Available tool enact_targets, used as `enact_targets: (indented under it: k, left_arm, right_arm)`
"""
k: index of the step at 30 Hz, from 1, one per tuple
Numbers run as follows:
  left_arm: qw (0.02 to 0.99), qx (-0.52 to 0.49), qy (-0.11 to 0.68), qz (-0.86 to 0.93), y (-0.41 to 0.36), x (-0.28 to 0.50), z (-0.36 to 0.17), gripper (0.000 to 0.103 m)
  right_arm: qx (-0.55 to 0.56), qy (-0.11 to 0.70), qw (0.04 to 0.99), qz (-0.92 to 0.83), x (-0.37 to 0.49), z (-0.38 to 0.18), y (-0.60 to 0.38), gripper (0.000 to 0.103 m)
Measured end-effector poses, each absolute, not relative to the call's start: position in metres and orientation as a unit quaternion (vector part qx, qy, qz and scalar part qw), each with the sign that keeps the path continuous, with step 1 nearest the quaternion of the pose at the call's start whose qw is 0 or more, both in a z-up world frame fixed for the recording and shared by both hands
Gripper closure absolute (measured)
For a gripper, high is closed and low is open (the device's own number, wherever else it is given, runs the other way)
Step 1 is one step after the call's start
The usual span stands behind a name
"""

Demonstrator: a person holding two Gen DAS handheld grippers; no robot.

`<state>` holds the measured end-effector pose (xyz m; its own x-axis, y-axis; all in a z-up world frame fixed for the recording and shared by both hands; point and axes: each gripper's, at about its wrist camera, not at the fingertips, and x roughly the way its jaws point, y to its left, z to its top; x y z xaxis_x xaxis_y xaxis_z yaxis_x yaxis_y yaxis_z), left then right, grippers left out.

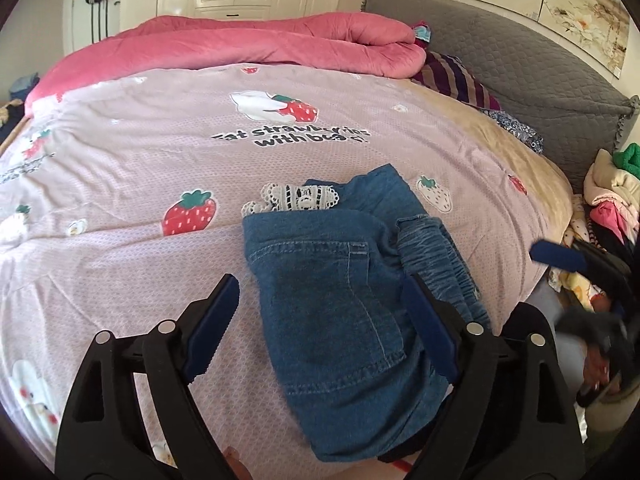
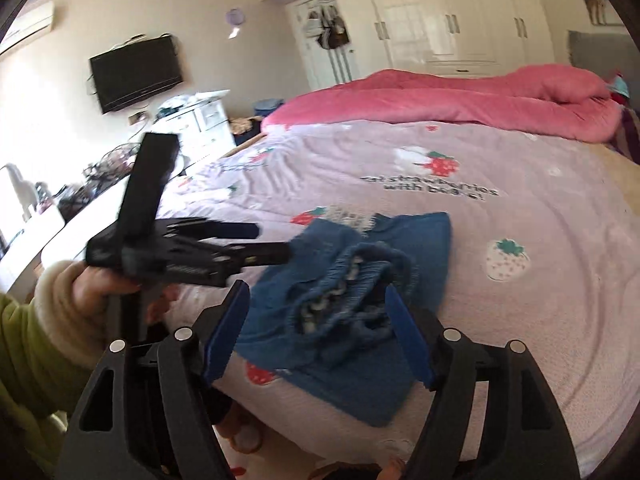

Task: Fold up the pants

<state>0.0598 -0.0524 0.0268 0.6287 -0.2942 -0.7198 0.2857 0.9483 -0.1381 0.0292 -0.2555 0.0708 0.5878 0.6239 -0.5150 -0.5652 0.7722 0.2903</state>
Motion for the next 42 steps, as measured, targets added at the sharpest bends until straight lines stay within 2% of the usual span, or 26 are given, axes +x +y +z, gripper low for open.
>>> enact_targets:
  k: [7,12,18,29,31,32,33,35,38,40,42]
  left_arm:
    - [0.905,-0.004,0.401,-0.142,-0.046,0.052,0.022,0.02]
    - [0.904,-0.007,0.409,-0.128,-0.041,0.052,0.015,0.018]
    - [0.902,0.0,0.418,-0.108,-0.039,0.053,0.005,0.014]
    - [0.887,-0.013,0.445,-0.12,-0.04,0.06,-0.015,0.014]
    - [0.885,-0.02,0.448,-0.128,-0.041,0.061,-0.018,0.02]
    - [0.883,-0.024,0.45,-0.135,-0.042,0.062,-0.019,0.028]
    - [0.88,-0.028,0.452,-0.143,-0.043,0.062,-0.021,0.036]
    - [0.876,-0.03,0.457,-0.154,-0.048,0.062,-0.024,0.046]
    - [0.873,-0.032,0.46,-0.16,-0.052,0.062,-0.026,0.053]
    - [0.872,-0.035,0.459,-0.163,-0.052,0.062,-0.025,0.059]
    - [0.875,-0.032,0.454,-0.167,-0.054,0.06,-0.023,0.074]
  right_arm:
    - [0.062,0.346,0.891,0.288,0.046,0.03,-0.263,0.027]
    - [0.071,0.382,0.881,0.268,0.061,0.011,-0.262,0.027]
    - [0.082,0.393,0.876,0.268,0.072,0.004,-0.26,0.024]
    - [0.127,0.45,0.841,0.271,0.095,-0.016,-0.255,0.024]
    - [0.134,0.457,0.836,0.274,0.099,-0.021,-0.253,0.026]
    - [0.132,0.456,0.835,0.277,0.1,-0.021,-0.25,0.028]
    - [0.132,0.455,0.835,0.279,0.1,-0.021,-0.249,0.037]
    - [0.132,0.455,0.834,0.284,0.1,-0.021,-0.246,0.041]
    - [0.135,0.453,0.835,0.284,0.1,-0.022,-0.245,0.047]
    - [0.151,0.452,0.832,0.283,0.101,-0.024,-0.248,0.055]
    - [0.162,0.446,0.834,0.283,0.1,-0.023,-0.251,0.067]
